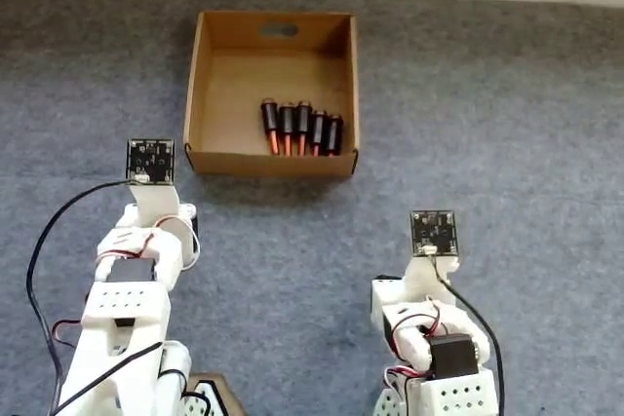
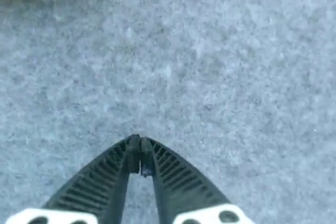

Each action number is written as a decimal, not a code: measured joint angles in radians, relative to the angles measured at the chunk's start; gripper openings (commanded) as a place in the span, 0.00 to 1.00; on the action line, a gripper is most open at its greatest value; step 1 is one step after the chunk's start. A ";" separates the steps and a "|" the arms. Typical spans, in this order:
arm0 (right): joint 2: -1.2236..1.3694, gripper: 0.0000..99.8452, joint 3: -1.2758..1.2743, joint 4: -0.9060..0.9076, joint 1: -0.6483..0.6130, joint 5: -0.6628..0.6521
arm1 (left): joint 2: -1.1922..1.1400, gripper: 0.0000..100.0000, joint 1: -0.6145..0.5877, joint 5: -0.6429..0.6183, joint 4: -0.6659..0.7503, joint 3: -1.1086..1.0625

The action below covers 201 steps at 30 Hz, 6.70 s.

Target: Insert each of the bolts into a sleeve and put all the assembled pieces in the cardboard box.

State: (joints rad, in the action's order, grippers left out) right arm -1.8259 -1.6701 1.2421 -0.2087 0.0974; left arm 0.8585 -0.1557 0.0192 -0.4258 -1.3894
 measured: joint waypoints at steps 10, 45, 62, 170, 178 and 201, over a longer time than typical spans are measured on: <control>0.000 0.01 0.000 0.000 0.000 0.000 | 0.009 0.01 0.000 0.000 0.000 0.000; 0.000 0.01 0.000 0.000 0.003 0.000 | 0.901 0.01 0.048 0.000 -0.597 -0.290; 0.000 0.01 0.000 0.000 0.003 0.000 | 0.901 0.01 0.048 0.000 -0.827 -0.292; 0.000 0.01 0.000 0.000 0.003 0.000 | 0.959 0.01 0.092 0.000 -0.833 -0.290; 0.000 0.01 0.000 0.000 0.003 0.000 | 0.959 0.01 0.092 0.000 -0.833 -0.290; 0.000 0.01 0.000 0.000 0.003 0.000 | 0.959 0.01 0.092 0.000 -0.833 -0.290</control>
State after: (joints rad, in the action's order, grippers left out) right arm -1.8259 -1.6701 1.2421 -0.2056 0.0974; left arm 1.8174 -0.0637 0.0192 -1.2589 -1.6794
